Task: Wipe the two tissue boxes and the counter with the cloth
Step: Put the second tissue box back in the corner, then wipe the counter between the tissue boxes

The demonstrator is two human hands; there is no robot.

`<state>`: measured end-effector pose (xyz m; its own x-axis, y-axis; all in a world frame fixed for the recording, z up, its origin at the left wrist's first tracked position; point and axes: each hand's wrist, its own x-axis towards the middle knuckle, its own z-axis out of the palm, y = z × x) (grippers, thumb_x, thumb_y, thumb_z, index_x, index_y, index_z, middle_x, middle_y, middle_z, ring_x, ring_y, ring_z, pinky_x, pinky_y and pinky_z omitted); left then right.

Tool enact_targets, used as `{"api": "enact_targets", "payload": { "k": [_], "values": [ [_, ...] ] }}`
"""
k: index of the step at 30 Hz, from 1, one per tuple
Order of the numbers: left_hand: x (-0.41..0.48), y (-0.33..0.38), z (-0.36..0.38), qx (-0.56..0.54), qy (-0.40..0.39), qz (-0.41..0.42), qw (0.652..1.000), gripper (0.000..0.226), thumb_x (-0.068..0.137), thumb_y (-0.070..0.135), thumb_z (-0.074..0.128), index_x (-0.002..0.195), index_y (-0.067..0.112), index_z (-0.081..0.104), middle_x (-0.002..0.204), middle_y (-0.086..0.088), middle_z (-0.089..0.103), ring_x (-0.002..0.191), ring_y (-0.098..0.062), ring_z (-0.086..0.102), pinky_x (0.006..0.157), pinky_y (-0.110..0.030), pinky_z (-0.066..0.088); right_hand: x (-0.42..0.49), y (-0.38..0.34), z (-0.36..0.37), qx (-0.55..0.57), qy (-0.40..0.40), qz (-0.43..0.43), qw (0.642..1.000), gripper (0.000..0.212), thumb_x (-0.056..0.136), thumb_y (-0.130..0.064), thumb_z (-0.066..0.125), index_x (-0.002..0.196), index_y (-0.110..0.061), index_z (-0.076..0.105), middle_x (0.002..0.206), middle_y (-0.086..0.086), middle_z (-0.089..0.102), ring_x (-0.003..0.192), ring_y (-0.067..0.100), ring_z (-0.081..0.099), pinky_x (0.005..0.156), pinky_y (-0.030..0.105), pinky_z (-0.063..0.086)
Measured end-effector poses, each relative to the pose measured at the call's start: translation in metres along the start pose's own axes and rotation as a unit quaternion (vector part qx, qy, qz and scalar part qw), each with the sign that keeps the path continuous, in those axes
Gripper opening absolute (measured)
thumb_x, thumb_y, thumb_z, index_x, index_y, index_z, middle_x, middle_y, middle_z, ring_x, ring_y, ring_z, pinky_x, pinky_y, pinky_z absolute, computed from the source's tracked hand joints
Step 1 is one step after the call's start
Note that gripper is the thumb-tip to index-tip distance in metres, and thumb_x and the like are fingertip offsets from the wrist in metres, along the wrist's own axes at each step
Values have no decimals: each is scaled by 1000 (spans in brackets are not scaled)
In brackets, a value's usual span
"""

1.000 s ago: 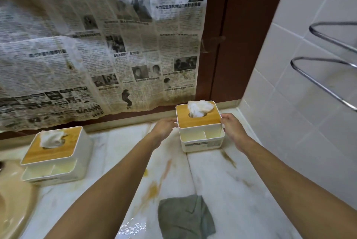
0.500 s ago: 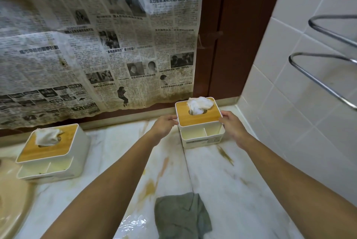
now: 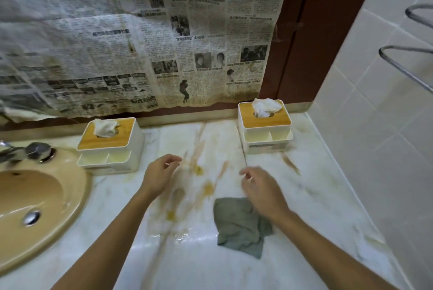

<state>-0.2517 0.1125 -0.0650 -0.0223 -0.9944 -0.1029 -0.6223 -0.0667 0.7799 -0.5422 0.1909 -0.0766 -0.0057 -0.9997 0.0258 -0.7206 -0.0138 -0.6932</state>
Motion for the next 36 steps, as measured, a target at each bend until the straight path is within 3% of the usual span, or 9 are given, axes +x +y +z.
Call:
{"api": "enact_targets", "payload": {
  "k": [2, 5, 8, 10, 16, 23, 27, 32, 36],
  "values": [
    [-23, -36, -19, 13, 66, -5, 998, 20, 96, 9, 55, 105, 18, 72, 104, 2, 72, 99, -17, 64, 80, -17, 45, -37, -8, 31, -108, -74, -59, 990, 34, 96, -38, 43, 125, -31, 59, 124, -11, 57, 116, 13, 52, 101, 34, 39],
    [-51, -84, -43, 104, 127, -13, 986, 28, 97, 5, 51, 116, 16, 67, 121, -6, 67, 114, -29, 59, 97, -45, 47, -71, -9, 64, -227, -138, -64, 962, 51, 101, -44, 29, 149, -33, 40, 158, -6, 35, 148, 19, 26, 120, 40, 14],
    [-77, -121, -57, 180, 120, -45, 975, 36, 99, 9, 44, 131, 16, 59, 138, -8, 56, 127, -35, 46, 102, -53, 39, -81, 2, 78, -289, -154, -69, 942, 57, 102, -47, 11, 158, -37, 7, 167, -8, -1, 154, 19, -5, 124, 39, -5],
    [-91, -142, -61, 219, 107, -33, 969, 41, 102, 16, 36, 139, 12, 53, 146, -11, 49, 135, -35, 40, 112, -50, 32, -82, 7, 83, -315, -143, -56, 937, 60, 97, -51, -2, 155, -39, -7, 165, -8, -12, 154, 21, -12, 124, 44, -6],
    [-98, -169, -64, 312, 98, 62, 943, 47, 102, 22, 29, 142, 7, 50, 149, -13, 48, 137, -31, 38, 118, -42, 27, -37, -6, 107, -326, -68, 61, 941, 61, 99, -52, 12, 158, -37, 0, 166, -1, -6, 152, 39, -7, 118, 54, -19],
    [-94, -178, -65, 293, 90, 74, 949, 45, 101, 19, 32, 143, 8, 46, 151, -12, 42, 138, -35, 34, 117, -49, 27, 56, -43, 150, -285, -51, 81, 954, 72, 101, -47, 30, 160, -16, 1, 168, 3, -3, 154, 30, -2, 123, 51, -1],
    [-92, -180, -65, 286, 91, 76, 951, 45, 102, 20, 31, 143, 10, 45, 152, -10, 40, 139, -34, 32, 117, -49, 27, 88, -72, 176, -288, -90, 36, 953, 69, 99, -49, 31, 160, -23, 8, 168, 2, -5, 154, 31, -6, 122, 53, -3],
    [-90, -184, -64, 281, 94, 72, 952, 44, 103, 22, 30, 143, 13, 44, 154, -8, 38, 139, -33, 31, 118, -46, 25, 70, -103, 207, -327, -148, -99, 928, 64, 97, -56, 25, 157, -41, 9, 167, -11, -4, 149, 46, -12, 111, 74, -9],
    [-90, -186, -64, 285, 89, 63, 952, 45, 103, 25, 29, 144, 14, 44, 155, -6, 37, 140, -32, 31, 118, -44, 25, 34, -102, 205, -317, -181, -174, 914, 61, 95, -60, 23, 154, -52, 8, 168, -6, -6, 149, 47, -12, 116, 67, -5]
  ]
}}
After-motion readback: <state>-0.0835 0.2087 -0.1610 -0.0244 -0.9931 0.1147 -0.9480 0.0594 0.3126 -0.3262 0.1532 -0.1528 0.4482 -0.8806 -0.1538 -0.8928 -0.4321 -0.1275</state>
